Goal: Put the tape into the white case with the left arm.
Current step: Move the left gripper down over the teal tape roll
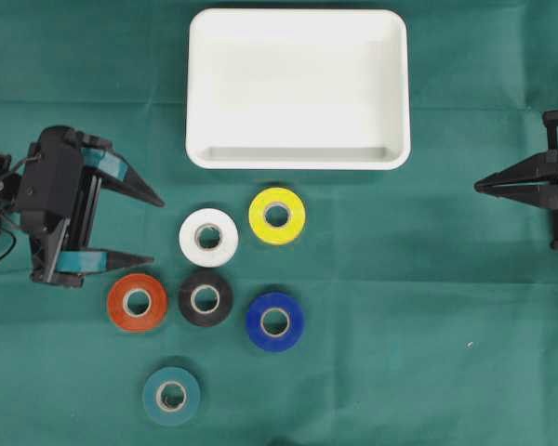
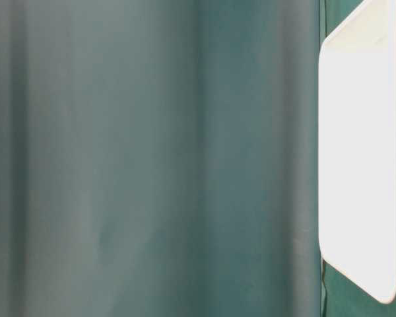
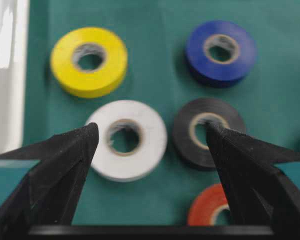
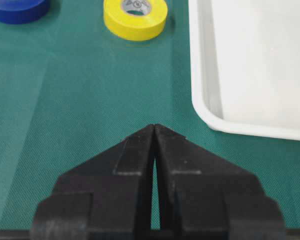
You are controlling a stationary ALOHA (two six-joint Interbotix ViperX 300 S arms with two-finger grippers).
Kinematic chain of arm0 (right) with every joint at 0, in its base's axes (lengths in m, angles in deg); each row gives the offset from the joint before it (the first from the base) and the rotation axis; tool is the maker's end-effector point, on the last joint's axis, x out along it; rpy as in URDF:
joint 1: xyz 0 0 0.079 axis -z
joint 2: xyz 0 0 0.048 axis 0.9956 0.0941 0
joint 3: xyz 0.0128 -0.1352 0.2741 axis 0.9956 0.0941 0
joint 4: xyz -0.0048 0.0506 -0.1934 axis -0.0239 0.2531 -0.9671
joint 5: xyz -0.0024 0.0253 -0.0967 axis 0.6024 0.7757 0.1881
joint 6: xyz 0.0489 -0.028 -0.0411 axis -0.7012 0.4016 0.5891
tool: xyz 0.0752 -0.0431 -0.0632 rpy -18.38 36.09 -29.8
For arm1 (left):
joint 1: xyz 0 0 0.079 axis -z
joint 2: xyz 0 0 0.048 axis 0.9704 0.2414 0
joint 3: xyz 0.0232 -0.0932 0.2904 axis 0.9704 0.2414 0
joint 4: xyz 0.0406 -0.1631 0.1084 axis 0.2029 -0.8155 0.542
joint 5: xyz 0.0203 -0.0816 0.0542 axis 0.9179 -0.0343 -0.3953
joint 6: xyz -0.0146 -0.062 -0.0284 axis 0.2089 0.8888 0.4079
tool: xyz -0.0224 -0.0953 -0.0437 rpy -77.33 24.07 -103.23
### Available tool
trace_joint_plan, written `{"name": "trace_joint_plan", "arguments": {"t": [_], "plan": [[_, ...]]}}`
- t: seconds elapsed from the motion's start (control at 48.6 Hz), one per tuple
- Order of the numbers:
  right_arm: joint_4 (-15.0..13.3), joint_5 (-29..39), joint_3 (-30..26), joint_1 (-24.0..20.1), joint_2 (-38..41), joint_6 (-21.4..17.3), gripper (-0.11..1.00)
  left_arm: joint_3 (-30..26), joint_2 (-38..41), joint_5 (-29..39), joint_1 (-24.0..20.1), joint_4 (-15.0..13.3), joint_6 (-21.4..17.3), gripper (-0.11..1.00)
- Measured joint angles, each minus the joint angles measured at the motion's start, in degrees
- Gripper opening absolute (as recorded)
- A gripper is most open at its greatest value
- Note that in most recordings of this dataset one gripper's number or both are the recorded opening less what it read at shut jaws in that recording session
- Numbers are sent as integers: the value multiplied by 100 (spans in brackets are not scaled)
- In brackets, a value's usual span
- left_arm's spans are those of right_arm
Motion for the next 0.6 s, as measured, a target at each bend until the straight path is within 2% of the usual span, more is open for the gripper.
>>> {"name": "trace_joint_plan", "arguments": {"t": [0.247,0.494,0.596], "plan": [[0,0,9,9,0,0,-9,18,9,0,589,0,-44,97],[0,0,9,9,-9,9,-9,44,0,-9,1195,9,-439,97],[0,0,9,9,-9,0,-9,53,-9,0,1389,9,-439,97]]}}
